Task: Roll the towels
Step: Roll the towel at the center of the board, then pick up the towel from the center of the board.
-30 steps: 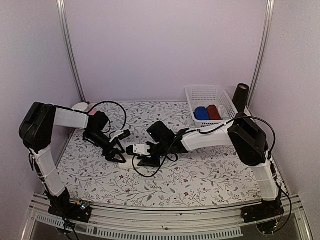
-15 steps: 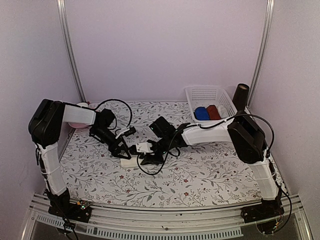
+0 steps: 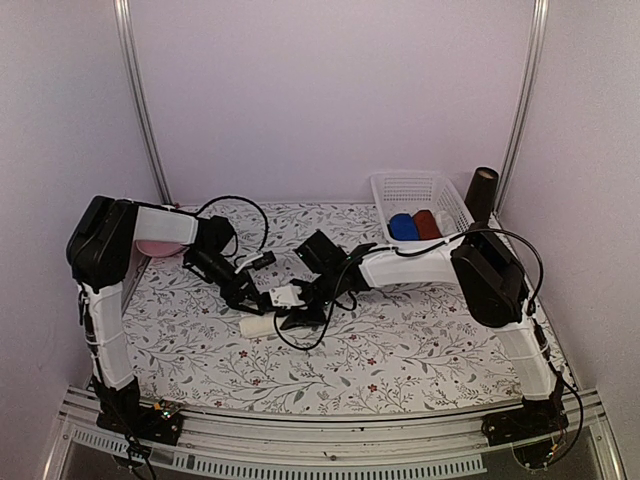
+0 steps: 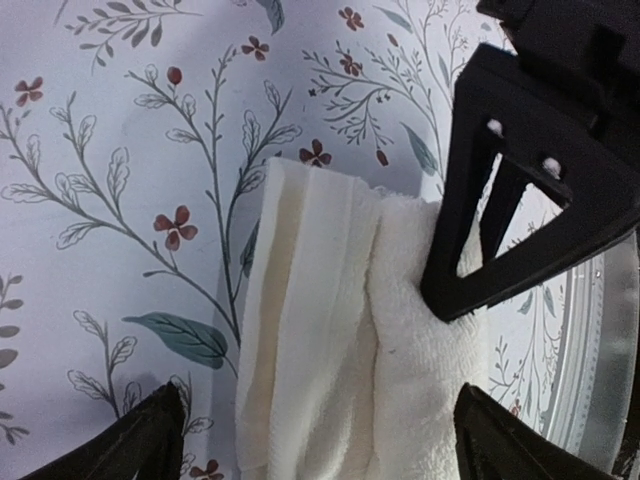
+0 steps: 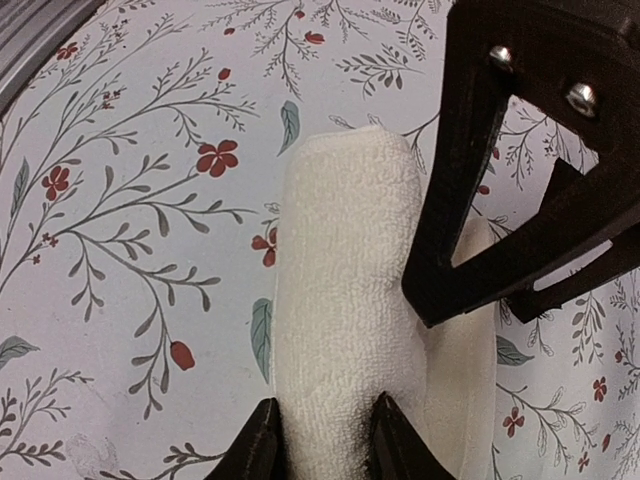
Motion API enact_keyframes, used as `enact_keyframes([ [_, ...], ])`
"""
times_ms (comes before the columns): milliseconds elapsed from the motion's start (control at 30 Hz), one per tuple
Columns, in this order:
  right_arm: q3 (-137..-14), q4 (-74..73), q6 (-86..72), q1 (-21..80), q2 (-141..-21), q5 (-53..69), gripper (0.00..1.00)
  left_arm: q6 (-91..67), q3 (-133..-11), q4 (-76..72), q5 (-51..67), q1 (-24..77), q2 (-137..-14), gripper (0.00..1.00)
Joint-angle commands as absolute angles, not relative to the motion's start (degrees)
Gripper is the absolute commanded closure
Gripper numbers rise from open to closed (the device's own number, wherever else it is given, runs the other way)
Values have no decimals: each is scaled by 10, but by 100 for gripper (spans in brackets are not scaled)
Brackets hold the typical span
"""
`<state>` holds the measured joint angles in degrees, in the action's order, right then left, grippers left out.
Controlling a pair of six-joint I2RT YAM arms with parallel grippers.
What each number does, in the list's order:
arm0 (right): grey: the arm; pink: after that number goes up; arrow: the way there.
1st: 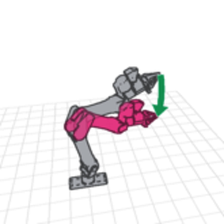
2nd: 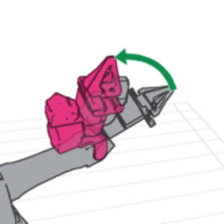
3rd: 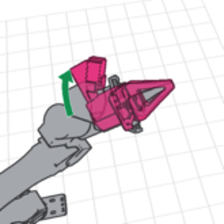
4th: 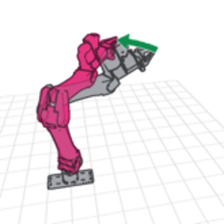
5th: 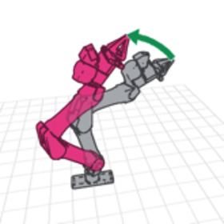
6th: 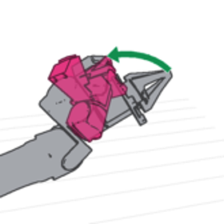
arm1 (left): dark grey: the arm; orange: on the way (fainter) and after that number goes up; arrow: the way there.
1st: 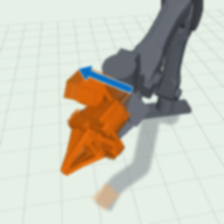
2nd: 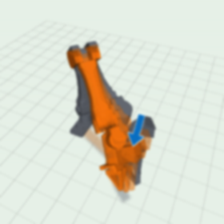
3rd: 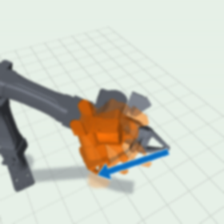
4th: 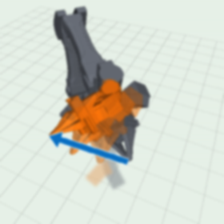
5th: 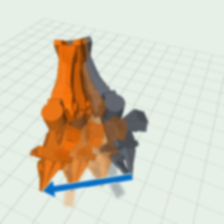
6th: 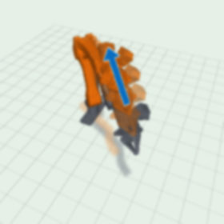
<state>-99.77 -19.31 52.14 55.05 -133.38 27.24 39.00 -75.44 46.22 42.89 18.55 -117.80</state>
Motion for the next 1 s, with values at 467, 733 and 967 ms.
enact_keyframes([
  [467, -1024, -240, 517, 542, -1375, 206, 68, 412, -738, 543, 435, 203, -1221, 15],
  [733, -1058, -263, 507, 541, -1388, 184, 67, 410, -736, 550, 435, 220, -1217, 20],
  [967, -1072, -268, 486, 541, -1399, 160, 67, 391, -731, 529, 425, 223, -1215, 51],
])
